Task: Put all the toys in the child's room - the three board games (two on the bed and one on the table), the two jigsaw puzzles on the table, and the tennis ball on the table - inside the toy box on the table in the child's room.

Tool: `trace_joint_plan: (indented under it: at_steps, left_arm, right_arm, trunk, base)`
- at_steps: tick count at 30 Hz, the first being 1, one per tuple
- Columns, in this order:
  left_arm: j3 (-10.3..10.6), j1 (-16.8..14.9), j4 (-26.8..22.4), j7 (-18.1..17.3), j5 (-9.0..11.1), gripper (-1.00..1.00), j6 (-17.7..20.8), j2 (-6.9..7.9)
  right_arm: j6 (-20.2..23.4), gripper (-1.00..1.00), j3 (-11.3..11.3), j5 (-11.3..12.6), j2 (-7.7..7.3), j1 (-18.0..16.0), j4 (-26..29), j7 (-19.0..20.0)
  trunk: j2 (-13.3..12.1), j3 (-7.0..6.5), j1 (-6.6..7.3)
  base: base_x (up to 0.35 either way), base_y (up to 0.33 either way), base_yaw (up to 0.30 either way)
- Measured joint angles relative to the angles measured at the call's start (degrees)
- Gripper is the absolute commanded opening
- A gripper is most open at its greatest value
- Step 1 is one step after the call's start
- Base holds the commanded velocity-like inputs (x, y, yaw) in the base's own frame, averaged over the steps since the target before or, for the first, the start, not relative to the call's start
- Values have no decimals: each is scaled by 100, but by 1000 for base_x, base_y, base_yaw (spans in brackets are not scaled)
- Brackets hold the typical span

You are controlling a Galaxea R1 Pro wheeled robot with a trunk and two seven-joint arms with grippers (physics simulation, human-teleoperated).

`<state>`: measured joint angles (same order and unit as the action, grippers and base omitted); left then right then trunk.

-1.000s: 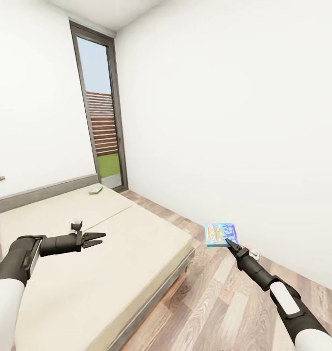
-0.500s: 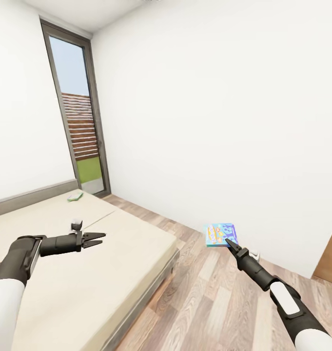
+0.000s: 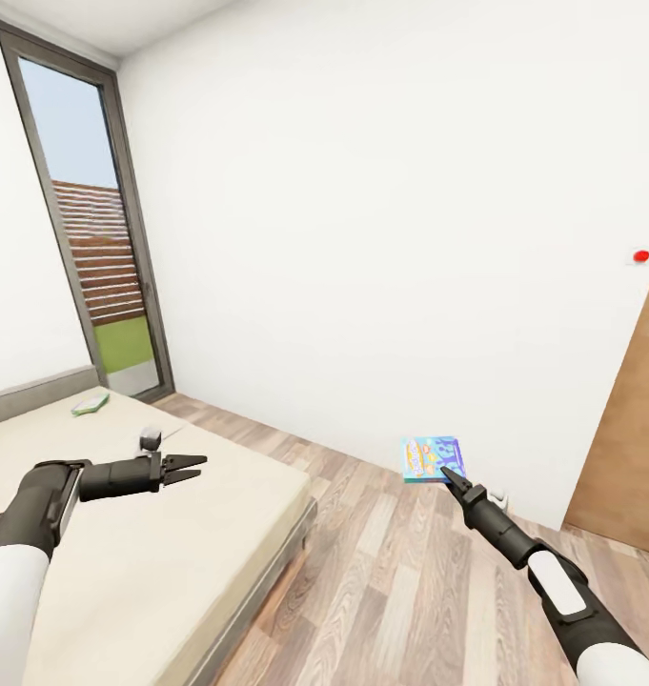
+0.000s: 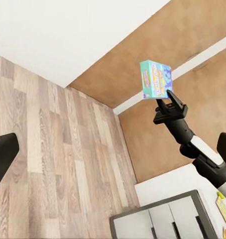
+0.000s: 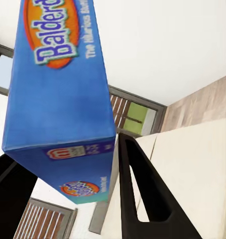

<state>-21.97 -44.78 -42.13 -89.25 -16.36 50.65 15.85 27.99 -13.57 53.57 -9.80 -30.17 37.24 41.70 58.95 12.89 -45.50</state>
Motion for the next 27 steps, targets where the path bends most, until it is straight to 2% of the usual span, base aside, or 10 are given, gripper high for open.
trace_joint_plan:
  at_steps: [8,11,17,27]
  left_arm:
    - [1,-1,2,-11,0,100,-2,3]
    - [0,-1,0,-4,0,100,-2,3]
    - [9,-1,0,0,0,100,-1,-1]
    - [9,-1,0,5,0,100,-2,-1]
  right_arm:
    - [3,-100,-5,0,1,-1,-8,-2]
    - [7,-100,-52,10,1,0,-17,0]
    - [7,-100,-302,9,3,1,-102,-4]
    - [8,-100,-351,10,3,1,-147,-9]
  trunk:
    - [-1,-41,-1]
    - [-1,-57,-3]
    - [-2,-88,-2]
    - [-2,-141,-2]
  base:
    - [154,-168,-247]
    - [18,-42,-247]
    - [3,-8,-247]
    - [0,-1,-247]
